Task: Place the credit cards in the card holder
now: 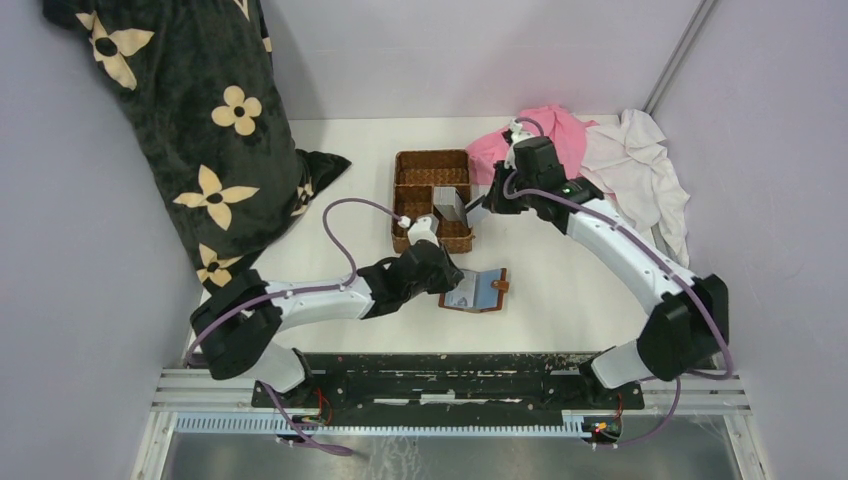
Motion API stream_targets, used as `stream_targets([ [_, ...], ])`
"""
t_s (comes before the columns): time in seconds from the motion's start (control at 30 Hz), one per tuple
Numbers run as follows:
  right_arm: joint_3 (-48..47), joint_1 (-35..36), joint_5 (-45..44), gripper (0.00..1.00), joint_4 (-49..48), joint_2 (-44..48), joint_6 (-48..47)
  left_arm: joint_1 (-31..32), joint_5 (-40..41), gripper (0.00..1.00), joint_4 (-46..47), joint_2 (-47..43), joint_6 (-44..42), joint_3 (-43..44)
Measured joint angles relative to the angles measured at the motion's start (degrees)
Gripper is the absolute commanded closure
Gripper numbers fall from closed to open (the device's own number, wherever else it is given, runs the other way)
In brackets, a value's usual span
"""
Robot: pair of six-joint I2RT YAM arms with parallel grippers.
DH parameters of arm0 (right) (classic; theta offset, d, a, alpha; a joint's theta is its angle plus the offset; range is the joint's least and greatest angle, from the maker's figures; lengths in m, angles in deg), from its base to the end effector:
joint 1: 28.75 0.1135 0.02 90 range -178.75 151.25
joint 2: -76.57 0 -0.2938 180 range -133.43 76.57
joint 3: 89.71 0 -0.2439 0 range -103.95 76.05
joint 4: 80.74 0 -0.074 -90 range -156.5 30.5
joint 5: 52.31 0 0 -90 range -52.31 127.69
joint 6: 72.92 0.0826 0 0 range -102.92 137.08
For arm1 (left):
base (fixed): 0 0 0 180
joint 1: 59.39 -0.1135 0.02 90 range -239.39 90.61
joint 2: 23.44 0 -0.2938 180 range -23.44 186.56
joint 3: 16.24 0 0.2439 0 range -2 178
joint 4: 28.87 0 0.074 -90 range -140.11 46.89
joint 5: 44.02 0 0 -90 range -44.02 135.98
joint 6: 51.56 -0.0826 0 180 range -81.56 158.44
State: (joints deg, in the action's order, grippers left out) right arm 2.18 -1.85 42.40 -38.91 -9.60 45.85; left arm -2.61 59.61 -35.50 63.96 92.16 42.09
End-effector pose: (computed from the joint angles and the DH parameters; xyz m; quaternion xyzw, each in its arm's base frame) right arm 0.3216 0.1708 0.3146 -0.0026 0.9053 0.2305 0.3568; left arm 0.2054 -0.2781 0.1985 -0.0305 0.8847 -0.3121 0.3450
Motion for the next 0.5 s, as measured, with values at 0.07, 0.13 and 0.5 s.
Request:
stream_targets([
  [0.07, 1.97, 0.00, 1.27, 0.99, 1.51, 4.00, -1.11, 0.00, 0.13, 0.72, -0.33, -3.87, -2.05, -1.62],
  [0.13, 4.15, -0.02, 2.99, 0.99, 3.21, 8.39, -2.25, -0.04, 0.22, 0.70, -0.33, -8.26, -4.26, -3.23],
  [0.5, 20.33, -0.02, 17.84, 0.99, 8.76, 29.24, -3.39, -4.26, -9.29, 0.34, 5.79, -29.92, -13.88, -14.53],
])
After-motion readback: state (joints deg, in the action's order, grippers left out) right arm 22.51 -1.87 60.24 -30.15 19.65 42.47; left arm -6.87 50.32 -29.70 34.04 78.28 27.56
